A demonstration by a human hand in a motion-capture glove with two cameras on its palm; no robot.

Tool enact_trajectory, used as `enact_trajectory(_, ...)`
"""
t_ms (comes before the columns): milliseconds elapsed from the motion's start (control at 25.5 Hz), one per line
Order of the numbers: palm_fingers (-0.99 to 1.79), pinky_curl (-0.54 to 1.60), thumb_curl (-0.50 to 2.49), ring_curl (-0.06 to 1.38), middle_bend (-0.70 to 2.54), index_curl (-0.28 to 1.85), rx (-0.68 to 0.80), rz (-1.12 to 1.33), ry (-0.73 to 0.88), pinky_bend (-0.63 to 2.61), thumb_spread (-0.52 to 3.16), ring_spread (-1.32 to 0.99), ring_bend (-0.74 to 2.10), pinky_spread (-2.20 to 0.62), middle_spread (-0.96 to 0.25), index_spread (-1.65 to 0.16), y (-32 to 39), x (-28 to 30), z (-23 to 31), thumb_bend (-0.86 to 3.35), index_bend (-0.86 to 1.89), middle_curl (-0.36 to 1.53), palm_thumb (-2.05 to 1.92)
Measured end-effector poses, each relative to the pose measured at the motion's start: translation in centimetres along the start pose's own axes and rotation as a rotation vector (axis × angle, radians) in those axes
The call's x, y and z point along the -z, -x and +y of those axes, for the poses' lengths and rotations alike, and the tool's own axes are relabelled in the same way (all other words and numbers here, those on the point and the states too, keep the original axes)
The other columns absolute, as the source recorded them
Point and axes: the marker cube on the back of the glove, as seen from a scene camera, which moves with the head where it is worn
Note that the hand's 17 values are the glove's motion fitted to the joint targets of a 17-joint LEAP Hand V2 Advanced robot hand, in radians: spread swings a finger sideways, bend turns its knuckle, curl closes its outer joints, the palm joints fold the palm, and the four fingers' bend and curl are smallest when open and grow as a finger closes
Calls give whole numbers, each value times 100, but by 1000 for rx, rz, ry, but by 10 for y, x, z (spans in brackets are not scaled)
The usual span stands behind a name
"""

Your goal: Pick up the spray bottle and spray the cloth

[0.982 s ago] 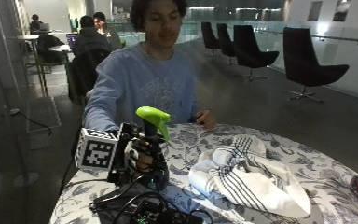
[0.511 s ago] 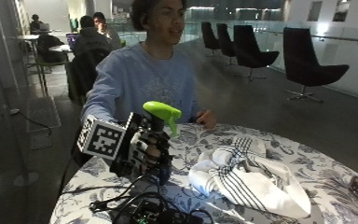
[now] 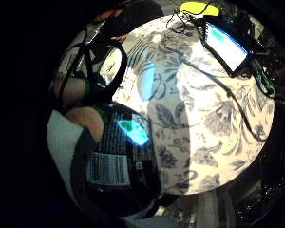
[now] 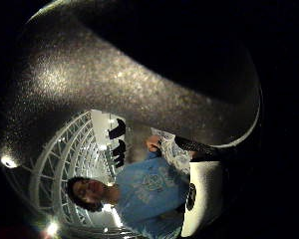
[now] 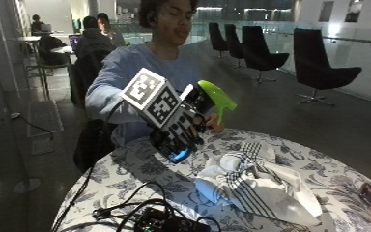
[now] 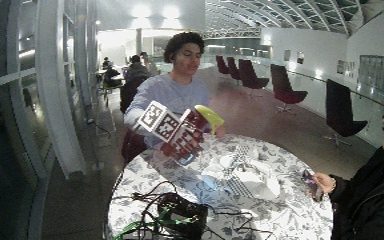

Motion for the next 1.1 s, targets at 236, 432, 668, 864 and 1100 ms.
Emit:
enact_trajectory(236, 110, 37, 55, 36, 23, 31, -43, 118, 81, 31, 78, -1, 46, 9, -6, -24, 14, -6, -16, -2, 11, 41, 101)
enact_trajectory(432, 110, 38, 57, 37, 23, 31, -98, 162, 119, 32, 77, 0, 47, 8, -5, -22, 16, -8, -23, -2, 11, 42, 100)
enact_trajectory(668, 111, 38, 58, 37, 22, 31, -146, 203, 169, 33, 77, 0, 48, 7, -5, -22, 16, -10, -27, -2, 12, 42, 100)
enact_trajectory(864, 110, 38, 59, 37, 23, 31, -166, 227, 219, 34, 77, 1, 48, 7, -5, -22, 18, -17, -28, -3, 11, 42, 99)
enact_trajectory(1100, 110, 38, 60, 37, 23, 31, -188, 245, 253, 34, 78, 1, 49, 7, -5, -22, 20, -23, -32, -2, 11, 43, 99)
